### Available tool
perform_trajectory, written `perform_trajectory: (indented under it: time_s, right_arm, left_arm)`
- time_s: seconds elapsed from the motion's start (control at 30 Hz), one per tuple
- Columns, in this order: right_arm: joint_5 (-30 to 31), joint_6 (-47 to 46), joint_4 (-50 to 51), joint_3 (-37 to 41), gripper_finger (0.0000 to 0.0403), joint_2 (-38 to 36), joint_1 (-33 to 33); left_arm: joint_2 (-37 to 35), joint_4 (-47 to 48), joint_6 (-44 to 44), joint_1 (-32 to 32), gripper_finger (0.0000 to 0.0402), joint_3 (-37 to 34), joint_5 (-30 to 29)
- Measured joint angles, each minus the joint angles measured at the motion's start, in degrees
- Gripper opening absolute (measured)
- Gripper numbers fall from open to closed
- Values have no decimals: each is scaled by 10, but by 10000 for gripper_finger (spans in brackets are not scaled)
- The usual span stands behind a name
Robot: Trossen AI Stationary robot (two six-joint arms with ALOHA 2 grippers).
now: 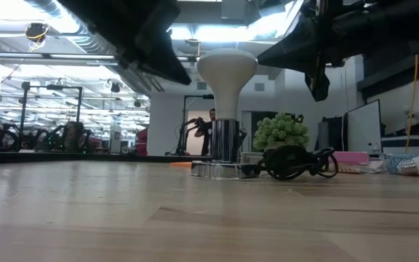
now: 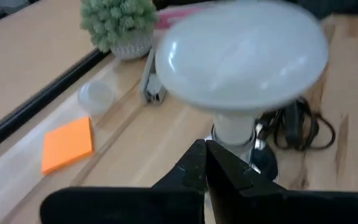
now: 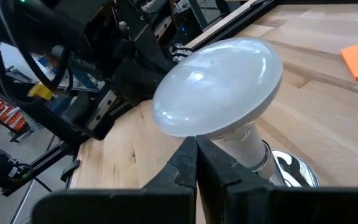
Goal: Screw lightbulb
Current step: Insert the lightbulb in the silver lamp
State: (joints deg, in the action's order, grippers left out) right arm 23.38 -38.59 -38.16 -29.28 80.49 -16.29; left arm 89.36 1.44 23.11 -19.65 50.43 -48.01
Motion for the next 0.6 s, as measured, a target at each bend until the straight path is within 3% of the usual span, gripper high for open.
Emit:
perform_trajectory:
  time_s: [0.17, 0.37, 0.6]
  right_arm:
    - [-17, 2, 4, 0, 5, -4, 0]
    - [3, 49, 14, 0, 5, -35, 2]
    - [128, 88, 37, 0, 5, -55, 2]
  left_arm:
    - [0, 46, 47, -19, 1, 0, 1]
    - [0, 18, 35, -56, 1, 0, 15]
    - [0, -58, 13, -71, 1, 0, 30]
